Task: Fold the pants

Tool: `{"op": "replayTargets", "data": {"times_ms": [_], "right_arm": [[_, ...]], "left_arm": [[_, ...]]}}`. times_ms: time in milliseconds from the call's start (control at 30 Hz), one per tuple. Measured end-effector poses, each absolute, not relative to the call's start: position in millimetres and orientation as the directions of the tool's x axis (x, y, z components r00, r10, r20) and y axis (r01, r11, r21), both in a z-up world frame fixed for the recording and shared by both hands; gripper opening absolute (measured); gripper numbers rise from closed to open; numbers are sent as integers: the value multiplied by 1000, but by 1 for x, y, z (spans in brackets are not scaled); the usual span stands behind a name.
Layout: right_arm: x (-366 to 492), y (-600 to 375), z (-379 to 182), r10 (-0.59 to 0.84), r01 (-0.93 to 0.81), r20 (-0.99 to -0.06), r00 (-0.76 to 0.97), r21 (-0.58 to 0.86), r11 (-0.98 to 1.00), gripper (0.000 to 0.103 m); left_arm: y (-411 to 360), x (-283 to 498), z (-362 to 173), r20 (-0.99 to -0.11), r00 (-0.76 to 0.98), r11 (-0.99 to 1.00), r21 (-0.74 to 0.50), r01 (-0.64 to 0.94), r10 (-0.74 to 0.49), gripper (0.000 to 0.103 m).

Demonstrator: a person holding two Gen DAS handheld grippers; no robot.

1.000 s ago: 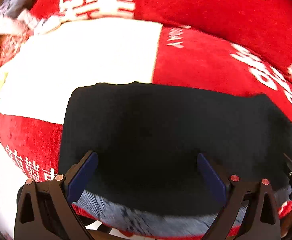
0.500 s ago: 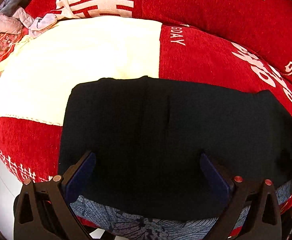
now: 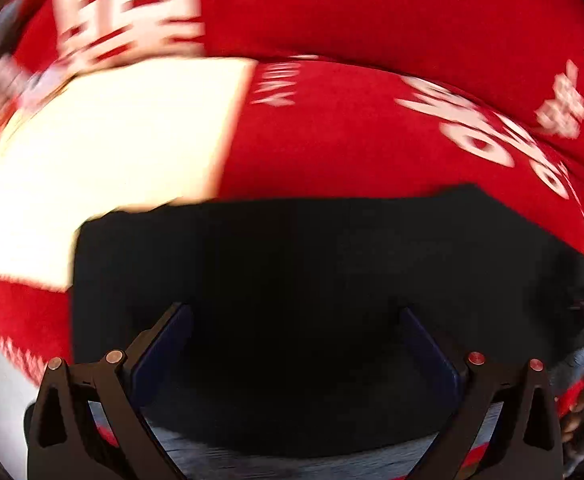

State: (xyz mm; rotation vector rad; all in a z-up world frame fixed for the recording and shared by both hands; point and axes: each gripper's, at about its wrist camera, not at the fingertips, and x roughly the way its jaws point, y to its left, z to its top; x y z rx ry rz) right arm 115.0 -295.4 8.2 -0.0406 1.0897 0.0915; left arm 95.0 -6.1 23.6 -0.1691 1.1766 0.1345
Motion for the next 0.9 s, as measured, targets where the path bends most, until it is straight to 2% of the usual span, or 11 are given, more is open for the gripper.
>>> {"op": "replayTargets", "data": {"times_ms": [67, 133, 167, 233, 300, 600, 700, 800, 900], "right_arm": [[114, -274, -3, -10, -142, -881, 473, -87, 986, 103], [108, -274, -3, 8, -158, -852, 524, -88, 984, 103], [108, -279, -4, 43, -179, -856, 514, -58, 982, 103], [110, -289, -2, 85, -228, -871, 484, -32, 973, 103], [108, -303, 0, 66, -217, -872, 485, -47, 975, 103], [137, -446, 4, -67, 57, -860, 506, -44, 997, 103], [144, -498, 4, -46, 145, -863, 503, 32, 989, 103], [139, -542, 6, -102, 251, -873, 477, 24, 968, 103], [110, -577, 16, -117, 320, -867, 484, 52, 946, 103]], "left_arm": [[-35, 105, 25, -925, 380, 992, -34, -125, 17, 103], [-55, 112, 13, -943, 332, 997, -23, -74, 3, 103], [-65, 115, -1, -960, 278, 998, 18, -57, 33, 103], [-77, 111, 0, -938, 331, 995, 92, -41, 101, 103], [-78, 110, 0, -941, 321, 994, 89, -60, 103, 103], [-111, 128, 10, -943, 330, 999, 40, -33, 49, 103], [-116, 156, 0, -960, 279, 996, 8, -83, 31, 103], [-113, 164, 2, -965, 259, 991, 2, -134, 37, 103], [-129, 153, 13, -963, 266, 996, 14, -90, 38, 103]]}}
